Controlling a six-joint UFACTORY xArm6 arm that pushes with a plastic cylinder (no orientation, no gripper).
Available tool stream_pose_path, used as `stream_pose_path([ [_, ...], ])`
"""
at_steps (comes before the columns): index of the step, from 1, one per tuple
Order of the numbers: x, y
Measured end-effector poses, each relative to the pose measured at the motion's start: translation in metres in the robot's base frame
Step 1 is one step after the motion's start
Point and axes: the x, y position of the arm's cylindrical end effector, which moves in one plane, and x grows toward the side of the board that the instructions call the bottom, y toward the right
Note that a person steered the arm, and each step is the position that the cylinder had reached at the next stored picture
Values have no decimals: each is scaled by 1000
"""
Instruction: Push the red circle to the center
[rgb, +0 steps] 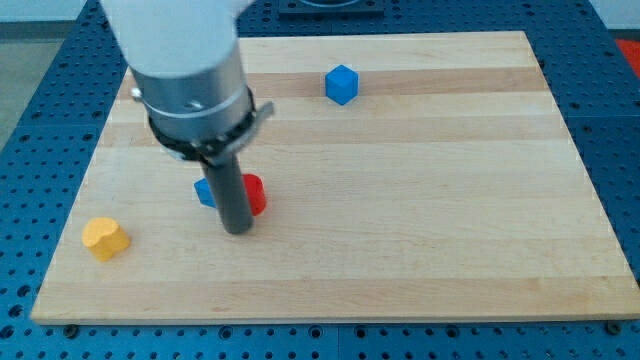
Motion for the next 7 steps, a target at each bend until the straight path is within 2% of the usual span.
stream_pose_path([
  [1,-43,-4],
  [5,-124,56],
  [6,-117,63],
  [7,-88,63],
])
